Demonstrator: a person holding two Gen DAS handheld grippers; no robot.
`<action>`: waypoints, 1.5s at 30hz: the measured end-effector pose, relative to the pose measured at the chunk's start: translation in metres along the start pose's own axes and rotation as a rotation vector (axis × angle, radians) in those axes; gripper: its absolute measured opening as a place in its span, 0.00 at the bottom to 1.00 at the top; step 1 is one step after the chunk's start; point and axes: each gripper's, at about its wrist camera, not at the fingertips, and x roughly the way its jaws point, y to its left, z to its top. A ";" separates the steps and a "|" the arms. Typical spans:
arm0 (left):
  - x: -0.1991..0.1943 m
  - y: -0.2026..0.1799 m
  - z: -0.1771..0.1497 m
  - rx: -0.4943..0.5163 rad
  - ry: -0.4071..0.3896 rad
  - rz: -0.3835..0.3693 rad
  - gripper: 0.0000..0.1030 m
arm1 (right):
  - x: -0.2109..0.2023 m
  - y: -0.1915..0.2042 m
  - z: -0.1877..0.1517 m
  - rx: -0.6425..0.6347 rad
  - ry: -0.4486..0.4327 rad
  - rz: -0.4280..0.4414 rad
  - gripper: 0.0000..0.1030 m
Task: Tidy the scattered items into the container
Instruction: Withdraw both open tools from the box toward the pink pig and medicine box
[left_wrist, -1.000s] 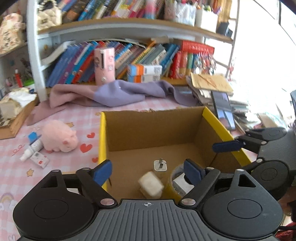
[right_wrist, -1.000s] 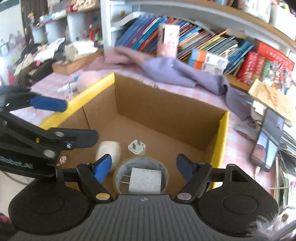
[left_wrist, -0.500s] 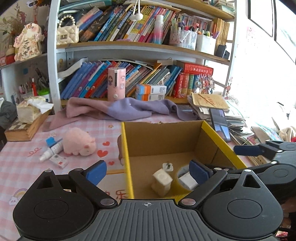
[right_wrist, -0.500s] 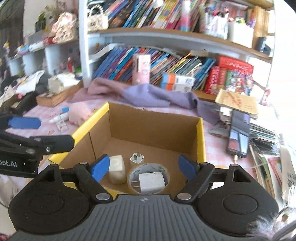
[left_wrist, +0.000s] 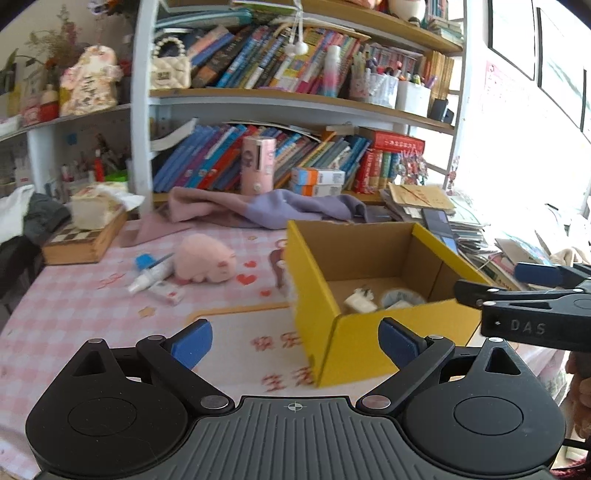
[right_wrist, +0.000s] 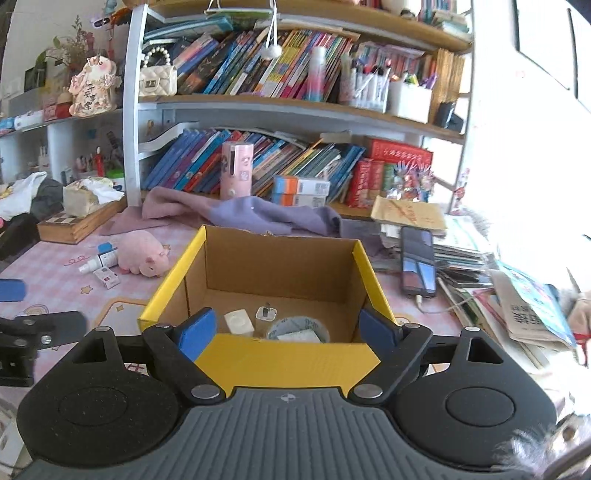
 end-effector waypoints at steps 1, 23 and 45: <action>-0.006 0.005 -0.004 0.001 -0.001 0.009 0.95 | -0.006 0.006 -0.004 0.000 -0.002 -0.008 0.83; -0.075 0.090 -0.055 -0.027 0.100 0.094 0.99 | -0.059 0.123 -0.036 -0.034 0.083 0.128 0.88; -0.067 0.128 -0.063 -0.091 0.170 0.180 1.00 | -0.024 0.175 -0.034 -0.130 0.184 0.283 0.89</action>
